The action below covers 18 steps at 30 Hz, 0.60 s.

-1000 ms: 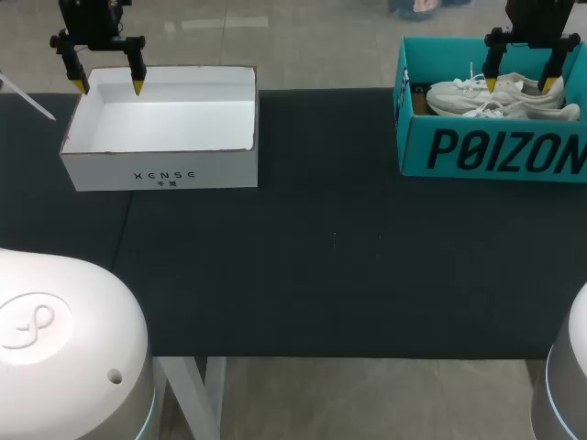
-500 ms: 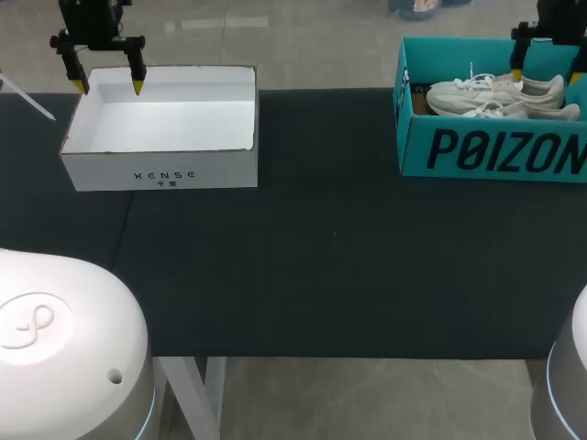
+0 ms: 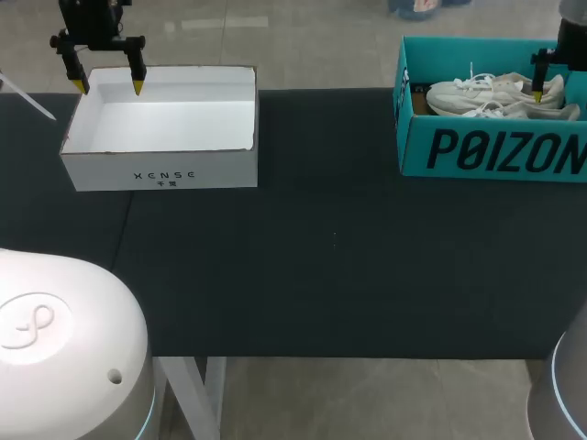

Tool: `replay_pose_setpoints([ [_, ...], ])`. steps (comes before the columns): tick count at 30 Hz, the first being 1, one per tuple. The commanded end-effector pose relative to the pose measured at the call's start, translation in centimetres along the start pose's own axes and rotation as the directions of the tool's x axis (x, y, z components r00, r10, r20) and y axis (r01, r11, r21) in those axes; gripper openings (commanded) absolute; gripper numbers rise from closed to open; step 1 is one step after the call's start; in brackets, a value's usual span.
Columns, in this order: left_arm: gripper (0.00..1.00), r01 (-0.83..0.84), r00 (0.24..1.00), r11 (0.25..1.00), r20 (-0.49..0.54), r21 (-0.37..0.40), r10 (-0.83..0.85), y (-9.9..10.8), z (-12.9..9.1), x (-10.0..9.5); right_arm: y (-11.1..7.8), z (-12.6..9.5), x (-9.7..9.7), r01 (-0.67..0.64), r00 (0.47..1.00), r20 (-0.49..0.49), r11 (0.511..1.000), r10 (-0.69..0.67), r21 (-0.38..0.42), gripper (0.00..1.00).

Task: Take the shoe out of the shoebox, open the shoe tongue, remove and reinsert the insole, then place the shoe into the shoebox

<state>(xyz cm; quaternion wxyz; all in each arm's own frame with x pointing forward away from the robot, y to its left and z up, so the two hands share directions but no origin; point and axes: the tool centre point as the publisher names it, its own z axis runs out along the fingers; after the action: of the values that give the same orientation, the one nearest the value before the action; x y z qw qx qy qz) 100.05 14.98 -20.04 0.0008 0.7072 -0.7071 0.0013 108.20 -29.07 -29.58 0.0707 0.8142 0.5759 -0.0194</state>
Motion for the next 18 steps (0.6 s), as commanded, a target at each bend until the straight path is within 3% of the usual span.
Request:
replay_pose_setpoints([
  [1,1.0,0.0,1.0,1.0,0.001,0.0,0.0,0.0,0.0,0.0,0.8,1.4,-0.7,0.012,1.0,-0.011,1.0,-0.012,0.002,1.0],
  [9,1.0,0.0,1.0,1.0,0.001,0.0,0.0,0.0,0.0,0.0,2.2,3.4,-1.8,0.034,0.999,0.002,0.999,-0.034,-0.018,1.0],
  [18,1.0,0.0,1.0,1.0,0.001,0.0,0.0,0.0,0.0,0.0,2.0,6.2,-2.7,0.083,0.996,-0.011,0.996,-0.084,-0.019,1.0],
])
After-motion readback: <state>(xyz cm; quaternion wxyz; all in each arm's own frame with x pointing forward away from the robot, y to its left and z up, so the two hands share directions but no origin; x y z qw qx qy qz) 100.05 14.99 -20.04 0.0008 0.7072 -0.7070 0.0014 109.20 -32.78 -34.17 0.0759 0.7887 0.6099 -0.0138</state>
